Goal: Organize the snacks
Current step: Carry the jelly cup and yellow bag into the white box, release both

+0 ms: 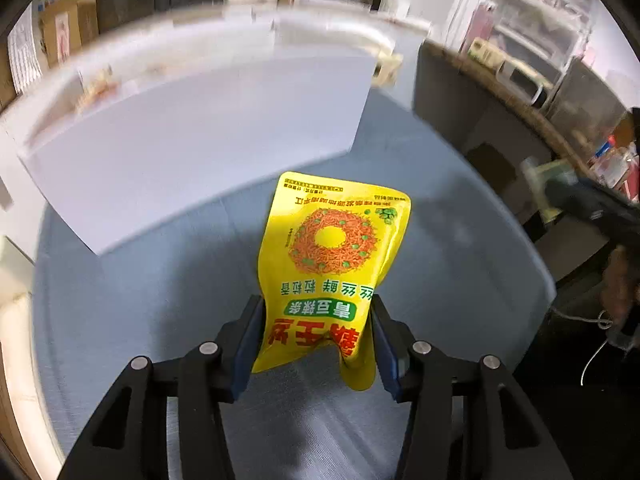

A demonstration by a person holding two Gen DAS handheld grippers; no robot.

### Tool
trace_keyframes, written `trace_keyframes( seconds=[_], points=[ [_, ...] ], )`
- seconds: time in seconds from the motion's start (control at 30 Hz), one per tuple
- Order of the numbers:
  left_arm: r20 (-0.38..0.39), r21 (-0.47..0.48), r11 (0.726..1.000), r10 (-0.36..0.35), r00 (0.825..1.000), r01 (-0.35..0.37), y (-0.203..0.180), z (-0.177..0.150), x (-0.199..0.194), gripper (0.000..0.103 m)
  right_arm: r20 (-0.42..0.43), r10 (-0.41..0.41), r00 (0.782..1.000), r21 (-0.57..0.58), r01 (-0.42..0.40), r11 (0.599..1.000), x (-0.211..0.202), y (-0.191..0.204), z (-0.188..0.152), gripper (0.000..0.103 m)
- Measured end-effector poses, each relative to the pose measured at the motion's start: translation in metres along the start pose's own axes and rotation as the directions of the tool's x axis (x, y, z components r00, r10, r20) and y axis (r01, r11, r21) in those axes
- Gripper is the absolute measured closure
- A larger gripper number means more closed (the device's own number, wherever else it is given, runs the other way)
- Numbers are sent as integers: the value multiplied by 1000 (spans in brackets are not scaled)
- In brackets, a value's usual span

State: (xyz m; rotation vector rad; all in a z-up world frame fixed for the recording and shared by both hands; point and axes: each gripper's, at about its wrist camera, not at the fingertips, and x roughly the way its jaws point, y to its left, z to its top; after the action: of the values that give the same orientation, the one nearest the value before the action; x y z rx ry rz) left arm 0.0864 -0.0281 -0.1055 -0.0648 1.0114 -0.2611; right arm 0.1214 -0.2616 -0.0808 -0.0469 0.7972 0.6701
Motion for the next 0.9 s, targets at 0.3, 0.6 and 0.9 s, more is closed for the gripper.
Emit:
trace_keyframes(
  seconds=[0.3,0.6,0.9],
  points=[
    [192,21,999,44,980,-49,0,34,-76,47,43,16,999,-44,-14,999,-4,14,26,62],
    [266,-112,987,142,953,-116,72,121,-78,47,102,52,993,-137,-38,990,33,37,120,62],
    [194,-156,973,201,960,-172,116,173,-15,36,43,25,999,-43,-23,999,129,7,209,62]
  ],
)
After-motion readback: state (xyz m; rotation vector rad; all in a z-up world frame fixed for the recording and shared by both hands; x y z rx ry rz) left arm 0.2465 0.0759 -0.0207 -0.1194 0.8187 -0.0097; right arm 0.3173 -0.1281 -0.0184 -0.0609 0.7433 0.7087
